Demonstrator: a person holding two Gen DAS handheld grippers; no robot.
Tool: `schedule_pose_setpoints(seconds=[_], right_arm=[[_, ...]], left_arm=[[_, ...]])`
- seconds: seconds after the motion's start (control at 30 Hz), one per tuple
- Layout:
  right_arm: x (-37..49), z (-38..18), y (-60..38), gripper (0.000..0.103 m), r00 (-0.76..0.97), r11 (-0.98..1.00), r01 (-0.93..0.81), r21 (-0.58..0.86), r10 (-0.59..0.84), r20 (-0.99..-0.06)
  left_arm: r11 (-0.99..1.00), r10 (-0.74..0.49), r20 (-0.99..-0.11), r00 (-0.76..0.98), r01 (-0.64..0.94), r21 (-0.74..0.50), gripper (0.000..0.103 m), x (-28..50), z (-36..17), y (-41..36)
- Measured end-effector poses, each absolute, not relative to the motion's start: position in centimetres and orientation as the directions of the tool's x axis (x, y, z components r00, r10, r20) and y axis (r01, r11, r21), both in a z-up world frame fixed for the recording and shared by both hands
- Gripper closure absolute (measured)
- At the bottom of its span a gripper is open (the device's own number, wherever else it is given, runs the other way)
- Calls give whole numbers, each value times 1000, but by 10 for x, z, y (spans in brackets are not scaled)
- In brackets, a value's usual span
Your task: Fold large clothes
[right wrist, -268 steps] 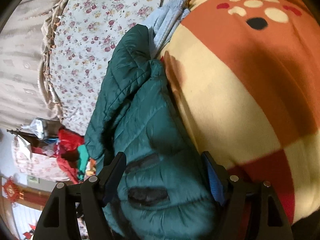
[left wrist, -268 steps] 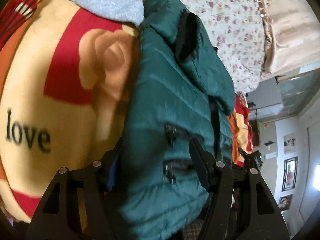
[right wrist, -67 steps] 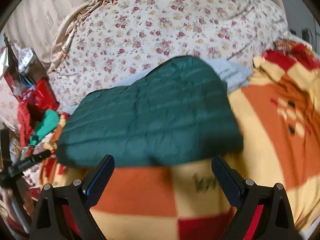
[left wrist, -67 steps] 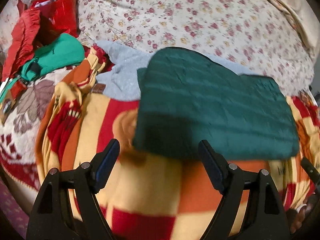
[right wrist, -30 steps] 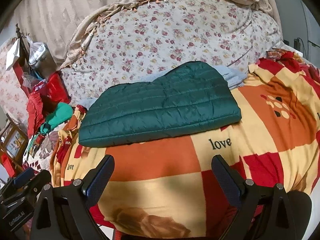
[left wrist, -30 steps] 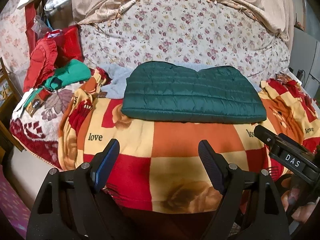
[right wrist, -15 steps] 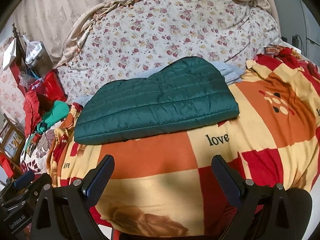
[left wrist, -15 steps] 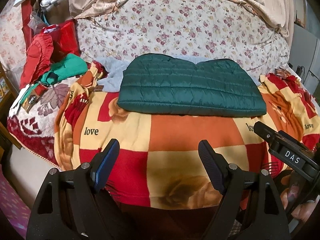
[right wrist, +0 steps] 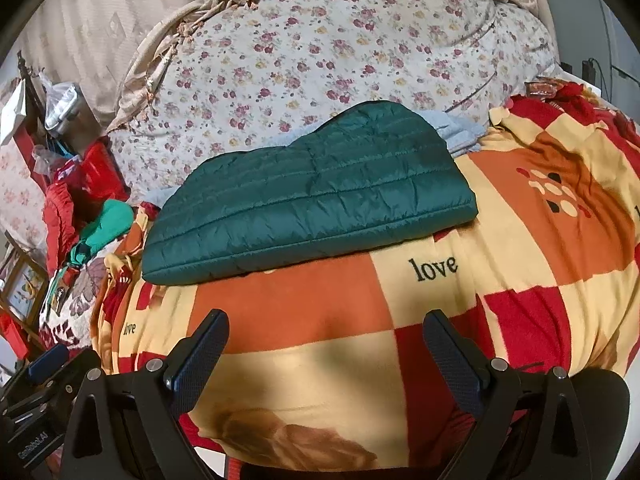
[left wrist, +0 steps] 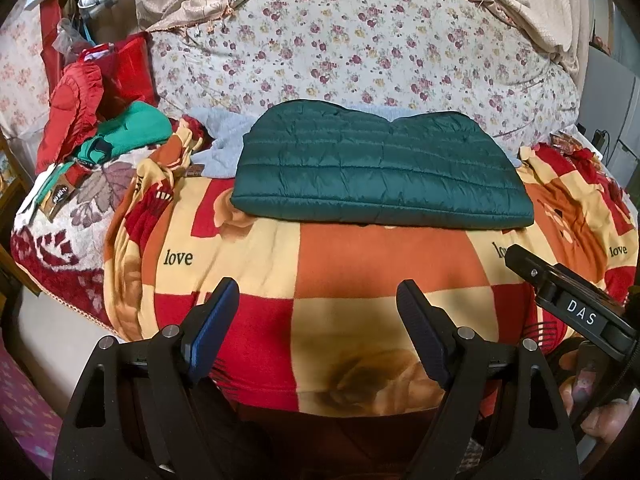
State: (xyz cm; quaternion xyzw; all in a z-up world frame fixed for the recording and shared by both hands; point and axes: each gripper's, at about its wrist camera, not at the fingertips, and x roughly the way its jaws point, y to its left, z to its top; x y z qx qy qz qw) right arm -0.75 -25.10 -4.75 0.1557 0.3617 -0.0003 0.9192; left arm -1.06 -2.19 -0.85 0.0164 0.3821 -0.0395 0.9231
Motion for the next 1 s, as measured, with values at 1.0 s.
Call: schedule_pose_setpoints(seconds=[1.0], right_arm=[[5,-66,-258,7,698,941,139,307,127,-705]], left_arm=[[995,-64,-749,659,98,2,21,4,-25,-25]])
